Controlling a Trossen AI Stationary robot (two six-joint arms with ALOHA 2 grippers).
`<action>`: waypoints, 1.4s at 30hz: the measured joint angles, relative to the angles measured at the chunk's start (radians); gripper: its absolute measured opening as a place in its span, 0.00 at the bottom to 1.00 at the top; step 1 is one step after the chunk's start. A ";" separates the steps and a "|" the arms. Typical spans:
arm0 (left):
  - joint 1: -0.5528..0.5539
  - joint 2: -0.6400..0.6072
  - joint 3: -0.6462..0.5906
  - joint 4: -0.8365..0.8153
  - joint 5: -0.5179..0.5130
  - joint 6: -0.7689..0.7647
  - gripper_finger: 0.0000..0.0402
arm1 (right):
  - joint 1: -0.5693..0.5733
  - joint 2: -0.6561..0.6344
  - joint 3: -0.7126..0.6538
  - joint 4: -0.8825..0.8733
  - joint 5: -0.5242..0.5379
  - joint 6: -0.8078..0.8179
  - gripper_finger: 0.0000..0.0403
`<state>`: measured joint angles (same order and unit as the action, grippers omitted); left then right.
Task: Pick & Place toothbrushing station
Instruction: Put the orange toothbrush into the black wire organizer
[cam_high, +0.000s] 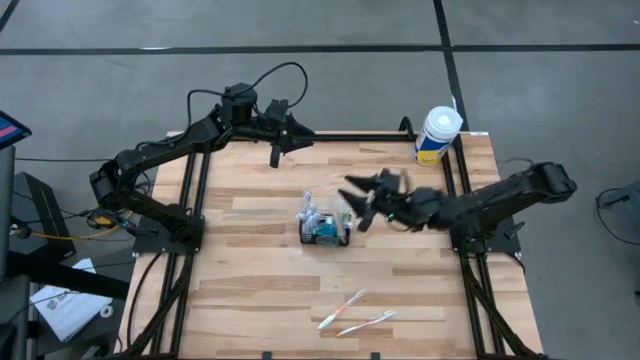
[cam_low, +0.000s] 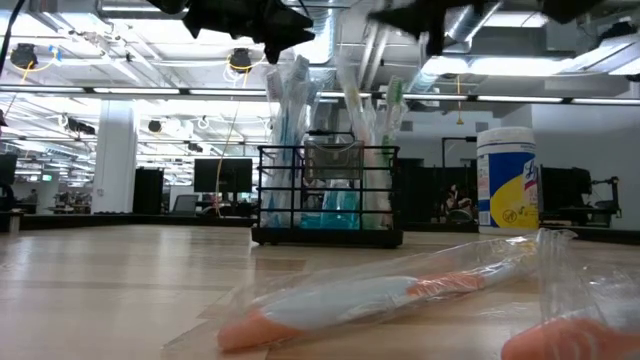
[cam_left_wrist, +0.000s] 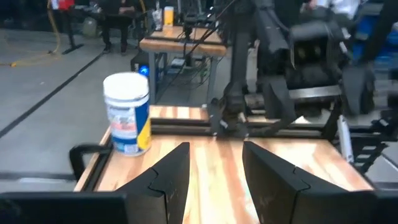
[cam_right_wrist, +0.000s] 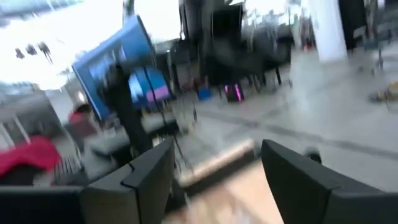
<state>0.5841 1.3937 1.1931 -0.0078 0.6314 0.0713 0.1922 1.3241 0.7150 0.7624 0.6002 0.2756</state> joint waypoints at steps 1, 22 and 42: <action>-0.003 0.000 0.000 0.013 0.007 -0.007 0.35 | 0.000 -0.028 0.015 0.000 0.001 -0.023 0.57; -0.162 -0.037 0.000 0.128 0.061 -0.316 0.35 | 0.111 -0.181 0.479 -0.753 0.024 0.027 0.52; -0.486 -0.111 0.000 -0.225 -0.169 -0.387 0.35 | 0.457 0.151 0.704 -1.510 -0.058 1.091 0.51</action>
<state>0.0983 1.2831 1.1927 -0.2330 0.4622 -0.3161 0.6495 1.4755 1.4189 -0.7480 0.5424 1.3668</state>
